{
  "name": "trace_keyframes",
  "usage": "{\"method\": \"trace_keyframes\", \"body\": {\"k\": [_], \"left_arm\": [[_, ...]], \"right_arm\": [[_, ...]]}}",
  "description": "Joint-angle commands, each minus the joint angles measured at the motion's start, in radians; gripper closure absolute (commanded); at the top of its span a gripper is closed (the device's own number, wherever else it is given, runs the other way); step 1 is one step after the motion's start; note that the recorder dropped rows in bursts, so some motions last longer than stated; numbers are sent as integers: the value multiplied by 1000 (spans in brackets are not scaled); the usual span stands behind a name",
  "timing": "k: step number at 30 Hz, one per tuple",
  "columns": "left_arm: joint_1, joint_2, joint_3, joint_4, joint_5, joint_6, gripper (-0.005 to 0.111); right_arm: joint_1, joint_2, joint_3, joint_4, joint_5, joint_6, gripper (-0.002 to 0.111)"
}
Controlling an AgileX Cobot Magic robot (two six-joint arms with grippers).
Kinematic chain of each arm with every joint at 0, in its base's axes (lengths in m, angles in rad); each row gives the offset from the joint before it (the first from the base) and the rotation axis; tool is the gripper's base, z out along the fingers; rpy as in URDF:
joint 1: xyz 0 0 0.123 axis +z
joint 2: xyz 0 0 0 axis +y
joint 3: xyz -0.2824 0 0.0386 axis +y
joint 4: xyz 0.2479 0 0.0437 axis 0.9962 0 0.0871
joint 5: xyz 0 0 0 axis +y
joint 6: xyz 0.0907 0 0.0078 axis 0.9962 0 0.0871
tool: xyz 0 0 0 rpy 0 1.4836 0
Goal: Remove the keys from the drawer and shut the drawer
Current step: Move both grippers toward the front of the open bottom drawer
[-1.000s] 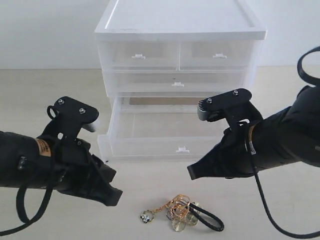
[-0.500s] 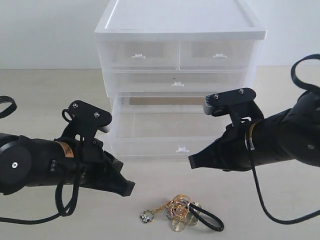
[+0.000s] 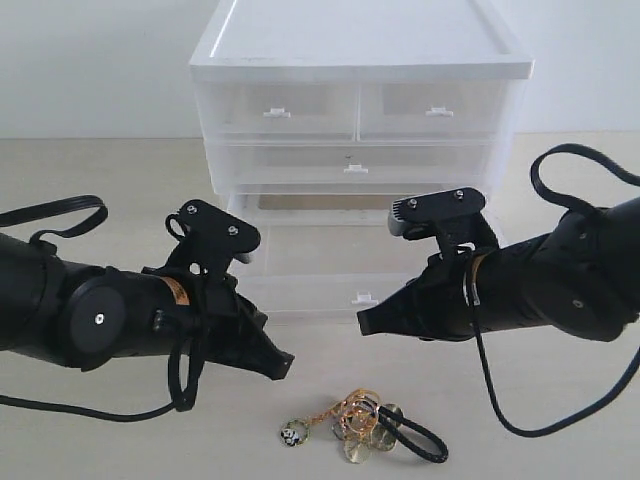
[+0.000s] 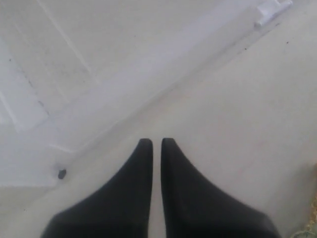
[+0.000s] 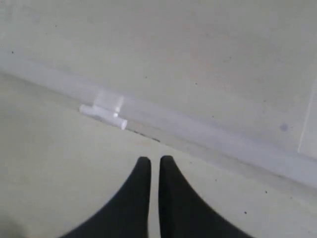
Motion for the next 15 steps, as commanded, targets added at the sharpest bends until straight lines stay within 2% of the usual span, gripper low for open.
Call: {"method": "trace_keyframes", "body": {"k": [1, 7, 15], "left_arm": [[-5, 25, -16, -2, -103, 6, 103], [28, 33, -26, -2, -129, 6, 103], [86, 35, -34, -2, -141, 6, 103]], "right_arm": [[-31, -1, -19, -4, -18, 2, 108], [-86, -1, -19, -4, -39, 2, 108], [-91, 8, -41, -1, -87, 5, 108]]}}
